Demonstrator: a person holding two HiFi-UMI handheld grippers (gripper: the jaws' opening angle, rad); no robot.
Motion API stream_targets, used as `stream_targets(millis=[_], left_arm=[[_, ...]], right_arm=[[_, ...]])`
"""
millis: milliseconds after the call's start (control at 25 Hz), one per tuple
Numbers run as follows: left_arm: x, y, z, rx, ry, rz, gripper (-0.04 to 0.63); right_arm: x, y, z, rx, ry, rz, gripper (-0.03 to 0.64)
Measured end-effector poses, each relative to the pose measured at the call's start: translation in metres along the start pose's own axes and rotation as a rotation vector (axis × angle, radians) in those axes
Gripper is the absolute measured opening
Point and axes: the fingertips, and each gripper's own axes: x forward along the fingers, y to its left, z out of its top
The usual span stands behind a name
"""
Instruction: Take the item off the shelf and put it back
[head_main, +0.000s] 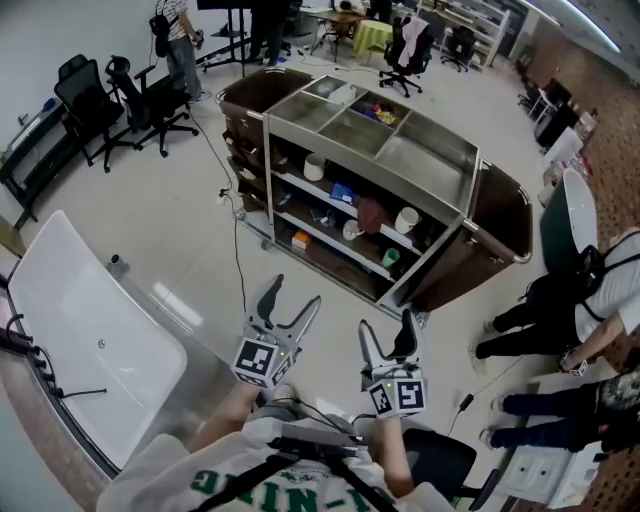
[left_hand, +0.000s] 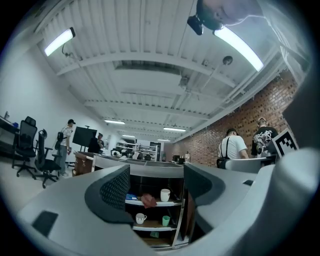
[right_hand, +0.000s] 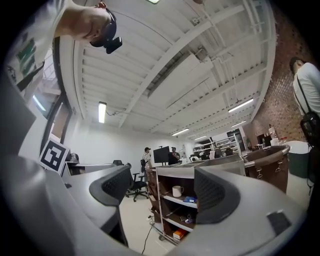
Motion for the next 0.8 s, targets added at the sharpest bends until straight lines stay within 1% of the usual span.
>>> stream_targets(millis=[200, 320, 560, 800], left_arm=[[0.005, 0.044, 0.003, 0.007, -0.004, 0.024, 0.313], [0.007, 0.058, -0.002, 0.003, 0.012, 0.033, 0.313], [0.030, 0.069, -0.006, 0.001, 0.023, 0.035, 0.313], [0.065, 0.067, -0.016, -0.013, 0.030, 0.060, 0.313]], right_arm=[[0.033, 0.027, -0.006, 0.007, 0.009, 0.023, 0.411], [0.047, 0.033, -0.010, 0.007, 0.013, 0.033, 0.411], [0.072, 0.011, -0.008, 0.009, -0.003, 0.026, 0.411], [0.096, -0.027, -0.018, 0.038, -0.003, 0.043, 0.411]])
